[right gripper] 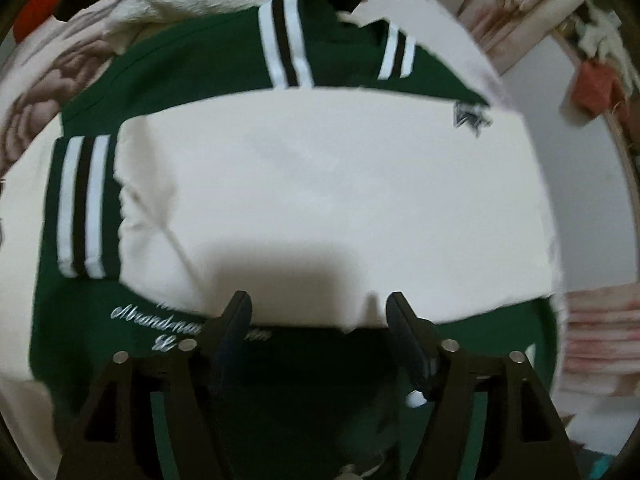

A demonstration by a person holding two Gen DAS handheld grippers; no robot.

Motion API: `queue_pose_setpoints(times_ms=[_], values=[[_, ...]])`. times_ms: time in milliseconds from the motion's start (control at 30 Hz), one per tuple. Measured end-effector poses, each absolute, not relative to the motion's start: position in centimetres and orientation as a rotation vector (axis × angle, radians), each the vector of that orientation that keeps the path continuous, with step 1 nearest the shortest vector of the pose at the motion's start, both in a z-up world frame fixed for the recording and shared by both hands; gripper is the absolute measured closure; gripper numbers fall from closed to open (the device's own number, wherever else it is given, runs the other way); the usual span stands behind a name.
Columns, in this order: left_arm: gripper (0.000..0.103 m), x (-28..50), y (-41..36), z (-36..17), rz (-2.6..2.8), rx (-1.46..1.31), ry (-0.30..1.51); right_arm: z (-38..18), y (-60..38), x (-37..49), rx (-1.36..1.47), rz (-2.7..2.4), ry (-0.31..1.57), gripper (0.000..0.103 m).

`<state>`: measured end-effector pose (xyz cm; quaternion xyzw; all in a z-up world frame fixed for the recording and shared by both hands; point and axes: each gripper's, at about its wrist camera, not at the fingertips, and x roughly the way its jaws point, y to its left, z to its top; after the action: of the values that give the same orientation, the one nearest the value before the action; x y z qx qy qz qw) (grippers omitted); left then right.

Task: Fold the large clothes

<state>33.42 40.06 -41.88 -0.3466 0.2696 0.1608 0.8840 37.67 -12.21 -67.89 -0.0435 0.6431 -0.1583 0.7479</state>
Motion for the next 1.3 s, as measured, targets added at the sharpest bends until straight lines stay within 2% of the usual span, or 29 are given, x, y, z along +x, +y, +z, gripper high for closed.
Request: queue_pose_setpoints(times_ms=[233, 433, 667, 800, 900, 1000, 1067, 1100, 1133, 1300], values=[[0.101, 36.4, 26.5, -36.8, 0.127, -0.526, 0.615, -67.2, -15.7, 38.5, 0.039, -0.257, 1.414, 0.024], [0.101, 38.5, 10.1, -36.3, -0.075, -0.408, 0.684, -66.3, -25.2, 35.3, 0.27, -0.259, 1.422, 0.024], [0.101, 41.3, -12.0, -39.2, -0.331, -0.329, 0.804, -65.9, -39.5, 29.6, 0.372, -0.386, 1.441, 0.024], [0.1, 42.5, -22.0, -43.5, -0.387, -0.202, 0.936, -66.1, -46.8, 27.0, 0.435, -0.445, 1.449, 0.024], [0.096, 43.0, -26.9, -47.1, -0.359, -0.075, 1.061, -66.5, -51.4, 24.8, 0.505, -0.444, 1.451, 0.024], [0.093, 43.0, -28.3, -49.4, -0.316, -0.006, 1.141, -67.0, -53.5, 22.7, 0.591, -0.41, 1.447, 0.024], [0.068, 42.5, -28.4, -49.0, -0.317, 0.032, 1.138, -67.1, -54.1, 21.2, 0.659, -0.369, 1.444, 0.024], [0.03, 42.1, -28.2, -48.4, -0.316, 0.052, 1.136, -67.4, -54.5, 20.5, 0.696, -0.351, 1.442, 0.024], [0.0, 41.8, -27.8, -48.1, -0.307, 0.065, 1.129, -67.5, -54.7, 20.1, 0.725, -0.338, 1.441, 0.024], [0.0, 39.3, -22.1, -44.8, -0.228, 0.004, 1.1, -67.9, -55.1, 19.5, 0.877, -0.239, 1.418, 0.024]])
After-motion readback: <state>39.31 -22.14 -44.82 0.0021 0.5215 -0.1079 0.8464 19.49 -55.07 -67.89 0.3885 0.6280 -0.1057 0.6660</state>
